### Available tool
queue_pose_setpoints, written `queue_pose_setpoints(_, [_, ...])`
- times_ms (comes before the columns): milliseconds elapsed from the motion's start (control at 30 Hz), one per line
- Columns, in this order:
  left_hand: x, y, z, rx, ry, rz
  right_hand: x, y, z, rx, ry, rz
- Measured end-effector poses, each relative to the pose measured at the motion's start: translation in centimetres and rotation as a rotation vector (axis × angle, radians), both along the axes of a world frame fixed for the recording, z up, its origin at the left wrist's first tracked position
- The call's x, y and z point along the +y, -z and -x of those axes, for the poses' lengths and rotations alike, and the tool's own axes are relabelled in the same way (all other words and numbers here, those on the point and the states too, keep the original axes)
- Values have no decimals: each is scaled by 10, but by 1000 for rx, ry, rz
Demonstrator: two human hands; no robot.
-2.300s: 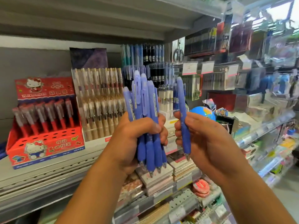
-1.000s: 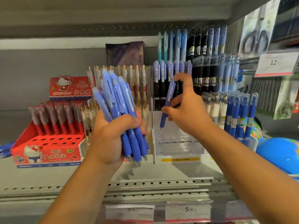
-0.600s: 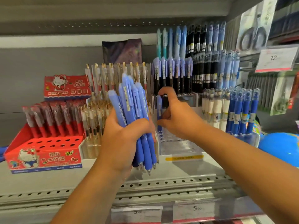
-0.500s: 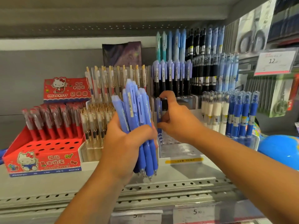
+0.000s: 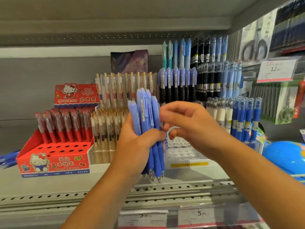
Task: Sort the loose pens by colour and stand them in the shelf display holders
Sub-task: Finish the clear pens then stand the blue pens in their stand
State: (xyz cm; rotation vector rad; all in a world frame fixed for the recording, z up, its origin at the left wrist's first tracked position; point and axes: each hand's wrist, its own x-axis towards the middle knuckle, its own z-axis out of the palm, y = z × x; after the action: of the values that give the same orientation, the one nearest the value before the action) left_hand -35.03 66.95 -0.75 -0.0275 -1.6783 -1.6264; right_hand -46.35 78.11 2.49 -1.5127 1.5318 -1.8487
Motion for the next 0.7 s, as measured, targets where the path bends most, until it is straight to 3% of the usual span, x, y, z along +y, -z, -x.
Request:
queue_pose_setpoints(100, [1,0,1,-16,-9,45,2,2,-7,53,88,-14])
queue_pose_setpoints(300, [0,1,3,-61,-40,45,4,0,-9,-38,164,-50])
queue_pose_setpoints(600, [-5,3,5,3,-82,-113,4,-13,1,-262,238,158])
queue_pose_setpoints(700, [-6,4,5,26,-89,-86,3,-19,15,-108,407,165])
